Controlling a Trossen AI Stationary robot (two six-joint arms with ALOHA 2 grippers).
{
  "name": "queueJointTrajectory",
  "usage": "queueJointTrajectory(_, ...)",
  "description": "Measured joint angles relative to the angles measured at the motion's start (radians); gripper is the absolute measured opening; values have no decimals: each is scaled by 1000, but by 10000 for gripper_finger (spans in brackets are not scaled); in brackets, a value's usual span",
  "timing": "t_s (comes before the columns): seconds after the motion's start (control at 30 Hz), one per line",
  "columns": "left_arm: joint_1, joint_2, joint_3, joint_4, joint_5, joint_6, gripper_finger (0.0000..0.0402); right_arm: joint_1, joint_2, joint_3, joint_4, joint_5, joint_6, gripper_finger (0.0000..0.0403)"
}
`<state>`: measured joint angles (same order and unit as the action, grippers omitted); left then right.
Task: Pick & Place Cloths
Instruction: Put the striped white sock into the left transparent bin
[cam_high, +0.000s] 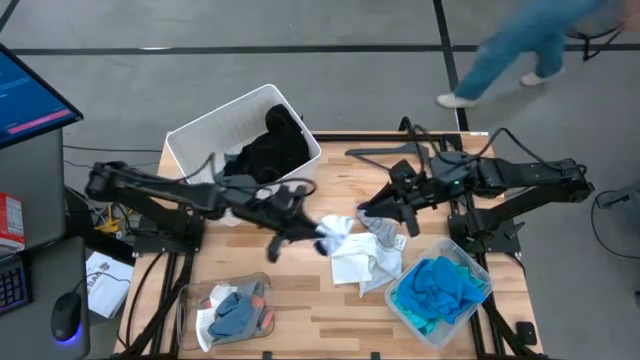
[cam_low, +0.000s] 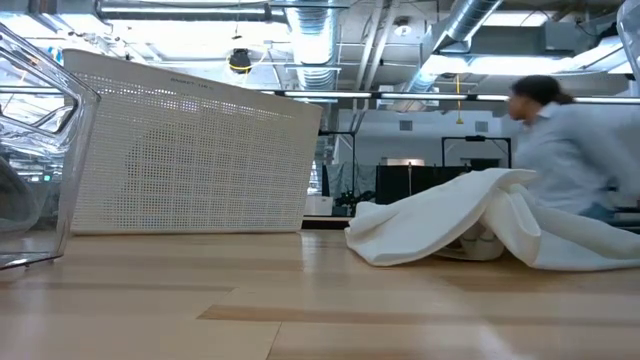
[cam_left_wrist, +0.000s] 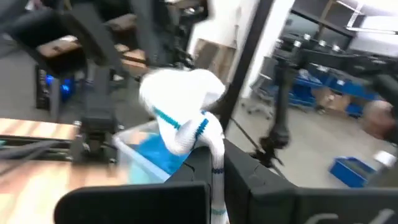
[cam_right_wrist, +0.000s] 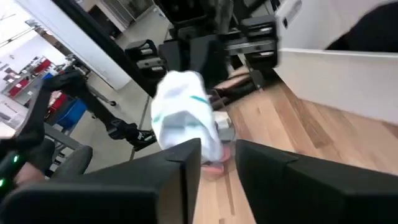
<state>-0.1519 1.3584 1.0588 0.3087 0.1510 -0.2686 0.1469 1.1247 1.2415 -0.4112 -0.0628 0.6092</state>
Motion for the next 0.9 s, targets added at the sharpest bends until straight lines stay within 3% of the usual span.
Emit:
queueJointTrajectory(0.2, -160, -197, 0, -303, -47, -140, 0, 20, -47, 0, -1, 1, -8, 127)
queueJointTrajectory(0.4, -420, -313, 0, -630, -318, -389, 0, 30, -59, 0, -1, 8, -18, 136)
queueJointTrajectory(0.5, -553, -297, 0, -724, -480, -490, 0, 30, -56, 0, -3, 8, -18, 135)
queueJointTrajectory(0.57, -614, -263, 0, -754, -524, -540, 0, 30, -48, 0, -7, 9, -18, 132)
queueJointTrajectory(0.7, -681, -173, 0, -802, -533, -622, 0, 30, -36, 0, -30, 11, -18, 128)
queueJointTrajectory(0.9, -728, -32, 0, -930, -443, -724, 0, 28, -10, 0, -46, 11, -18, 128)
